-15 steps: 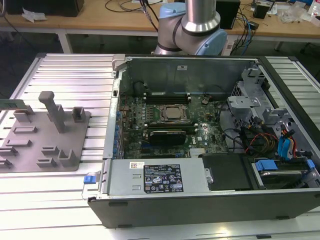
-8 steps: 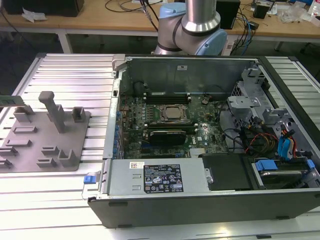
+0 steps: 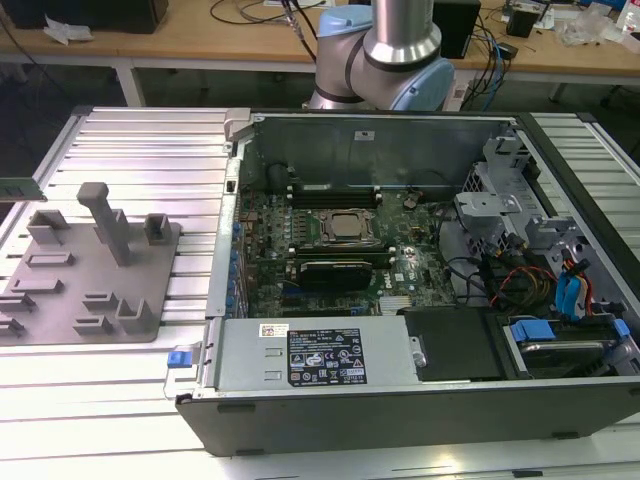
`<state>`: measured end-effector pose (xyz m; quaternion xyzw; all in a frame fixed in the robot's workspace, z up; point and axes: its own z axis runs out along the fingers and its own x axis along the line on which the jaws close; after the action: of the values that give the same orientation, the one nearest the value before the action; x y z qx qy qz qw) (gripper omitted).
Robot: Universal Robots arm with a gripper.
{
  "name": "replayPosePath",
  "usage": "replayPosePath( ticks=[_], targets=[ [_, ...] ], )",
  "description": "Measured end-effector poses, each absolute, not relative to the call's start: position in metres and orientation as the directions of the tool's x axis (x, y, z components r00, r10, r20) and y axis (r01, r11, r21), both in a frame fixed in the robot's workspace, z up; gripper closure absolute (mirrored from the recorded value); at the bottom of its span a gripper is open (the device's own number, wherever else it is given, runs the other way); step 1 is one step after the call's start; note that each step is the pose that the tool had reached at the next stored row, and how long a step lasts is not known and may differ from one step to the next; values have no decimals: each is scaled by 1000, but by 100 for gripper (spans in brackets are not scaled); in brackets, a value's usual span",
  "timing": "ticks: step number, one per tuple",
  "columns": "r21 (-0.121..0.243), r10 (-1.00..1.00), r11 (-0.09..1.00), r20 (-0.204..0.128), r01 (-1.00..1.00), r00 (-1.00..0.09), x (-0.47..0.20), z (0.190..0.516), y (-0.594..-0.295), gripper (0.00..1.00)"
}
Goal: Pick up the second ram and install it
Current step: 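Pick up the second ram and move it above second insertion slot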
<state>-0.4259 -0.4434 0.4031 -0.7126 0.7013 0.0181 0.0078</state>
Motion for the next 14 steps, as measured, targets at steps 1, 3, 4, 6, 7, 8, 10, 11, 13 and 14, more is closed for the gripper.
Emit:
replayPosePath(
  ticks=[1,3,4,6,7,8,10,11,13,14],
  targets=[
    [14,-999,-16,-37,-1000,16,-426,405,-443,91],
    [14,-999,-17,-37,-1000,16,-426,408,-443,91],
    [14,-999,-17,-37,-1000,17,-426,412,-443,91],
    [14,-999,-17,-37,-1000,16,-426,420,-443,91],
    [14,-999,-17,-37,-1000,17,-426,422,-443,91],
    [14,-999,-17,-37,-1000,17,-426,422,-443,91],
    [14,-999,-17,-37,-1000,16,-425,422,-443,91],
    [15,-999,-17,-37,-1000,16,-424,422,-443,91],
    [14,-999,-17,-37,-1000,17,-415,422,-443,91],
    [14,-999,-17,-37,-1000,17,-410,422,-443,91]
  ],
)
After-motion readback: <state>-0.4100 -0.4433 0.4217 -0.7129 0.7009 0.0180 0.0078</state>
